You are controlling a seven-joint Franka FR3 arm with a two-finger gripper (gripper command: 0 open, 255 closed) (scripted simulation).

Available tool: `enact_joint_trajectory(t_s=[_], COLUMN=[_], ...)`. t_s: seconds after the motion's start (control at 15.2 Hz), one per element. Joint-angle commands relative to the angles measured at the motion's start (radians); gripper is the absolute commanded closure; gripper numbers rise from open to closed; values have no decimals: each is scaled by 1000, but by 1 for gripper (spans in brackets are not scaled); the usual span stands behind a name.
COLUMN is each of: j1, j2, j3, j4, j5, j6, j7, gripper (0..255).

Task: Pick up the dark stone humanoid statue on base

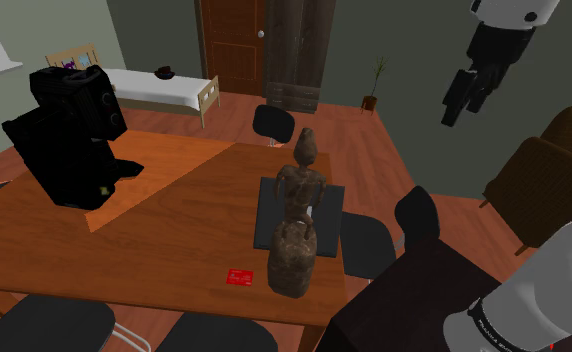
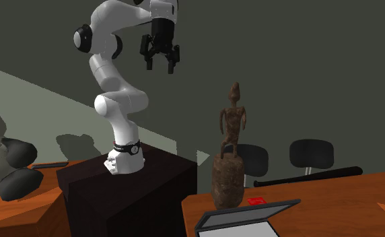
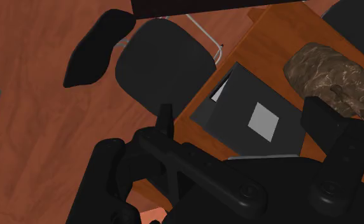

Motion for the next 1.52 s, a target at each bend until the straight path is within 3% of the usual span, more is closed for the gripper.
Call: enact_joint_trajectory(t_s=[0.0, 0.73, 1.45], j1=[0, 181, 397], j2=[0, 125, 314], j3=[0, -36, -56], j4=[0, -149, -191], j5=[0, 120, 294], j6=[0, 409, 756], j7=[0, -243, -550], gripper=[0, 0, 0])
